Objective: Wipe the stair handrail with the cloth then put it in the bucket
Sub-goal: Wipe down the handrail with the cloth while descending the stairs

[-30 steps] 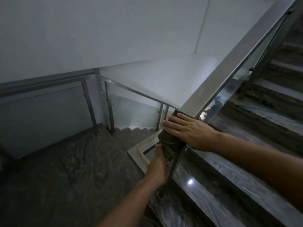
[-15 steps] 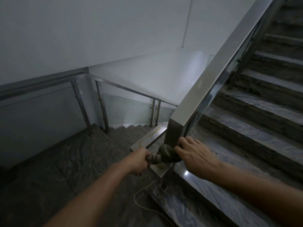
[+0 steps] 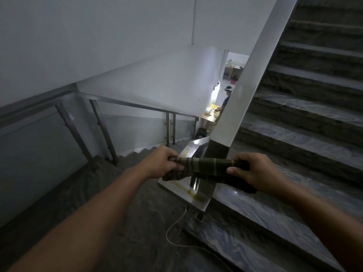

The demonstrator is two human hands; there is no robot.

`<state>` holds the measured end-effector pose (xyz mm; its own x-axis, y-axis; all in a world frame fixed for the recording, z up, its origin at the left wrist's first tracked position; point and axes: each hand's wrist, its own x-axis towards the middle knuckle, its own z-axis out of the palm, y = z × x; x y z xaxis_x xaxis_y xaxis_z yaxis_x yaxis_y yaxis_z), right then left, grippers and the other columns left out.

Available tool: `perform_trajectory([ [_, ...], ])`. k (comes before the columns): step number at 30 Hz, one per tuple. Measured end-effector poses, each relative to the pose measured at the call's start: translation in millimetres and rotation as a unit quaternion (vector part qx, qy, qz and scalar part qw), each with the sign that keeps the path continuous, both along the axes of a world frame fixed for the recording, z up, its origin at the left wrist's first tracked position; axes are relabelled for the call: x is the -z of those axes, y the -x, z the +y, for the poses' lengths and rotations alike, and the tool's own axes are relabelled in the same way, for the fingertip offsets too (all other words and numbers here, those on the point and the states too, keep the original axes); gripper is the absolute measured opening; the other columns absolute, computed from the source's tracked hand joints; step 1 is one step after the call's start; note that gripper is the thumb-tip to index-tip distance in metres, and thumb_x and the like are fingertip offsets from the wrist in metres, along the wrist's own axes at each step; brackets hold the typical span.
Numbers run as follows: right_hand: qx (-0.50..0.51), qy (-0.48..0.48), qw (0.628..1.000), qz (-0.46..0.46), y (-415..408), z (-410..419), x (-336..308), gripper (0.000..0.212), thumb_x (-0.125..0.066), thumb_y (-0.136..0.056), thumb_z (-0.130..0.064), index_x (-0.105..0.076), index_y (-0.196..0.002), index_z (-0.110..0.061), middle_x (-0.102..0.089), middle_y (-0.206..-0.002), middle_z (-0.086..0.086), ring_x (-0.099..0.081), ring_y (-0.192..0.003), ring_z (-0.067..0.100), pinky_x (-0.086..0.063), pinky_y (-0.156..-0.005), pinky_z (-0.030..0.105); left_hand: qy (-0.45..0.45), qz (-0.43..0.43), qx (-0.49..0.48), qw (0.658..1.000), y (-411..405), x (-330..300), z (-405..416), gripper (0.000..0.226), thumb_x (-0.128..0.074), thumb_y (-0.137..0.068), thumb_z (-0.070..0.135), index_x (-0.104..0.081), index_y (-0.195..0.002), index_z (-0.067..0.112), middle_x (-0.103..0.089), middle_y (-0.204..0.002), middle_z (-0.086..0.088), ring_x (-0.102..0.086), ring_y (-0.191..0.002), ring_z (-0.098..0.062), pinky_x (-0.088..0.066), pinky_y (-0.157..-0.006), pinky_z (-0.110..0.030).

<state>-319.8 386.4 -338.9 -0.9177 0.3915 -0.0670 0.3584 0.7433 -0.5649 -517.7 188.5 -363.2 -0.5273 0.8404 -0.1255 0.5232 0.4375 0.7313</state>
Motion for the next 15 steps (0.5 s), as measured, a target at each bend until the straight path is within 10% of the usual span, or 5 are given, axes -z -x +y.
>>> perform_trajectory([
  [7,0.219,-0.094,0.947,0.216,20.2,-29.7,17.9,0.025,-0.072,-0.080,-0.023,-0.053,-0.095,-0.019,-0.058,-0.078,-0.005,-0.060,-0.068,0.010,-0.052,-0.057,0.027,-0.073,0.021,0.014,0.997,41.0,-13.4,7.0,0.013,-0.069,-0.083,0.023,-0.071,-0.083,0.010,-0.066,-0.072,-0.003,-0.063,-0.068,-0.015,-0.052,-0.065,-0.029],
  [15,0.338,-0.138,0.892,0.265,46.7,-43.9,49.5,0.028,-0.071,-0.080,-0.025,-0.046,-0.090,-0.017,-0.048,-0.068,-0.007,-0.051,-0.058,0.009,-0.046,-0.051,0.029,-0.095,0.071,0.015,0.993,64.8,-0.1,29.1,0.027,-0.066,-0.086,0.027,-0.054,-0.062,0.028,-0.054,-0.065,0.003,-0.054,-0.065,-0.014,-0.047,-0.061,-0.029],
])
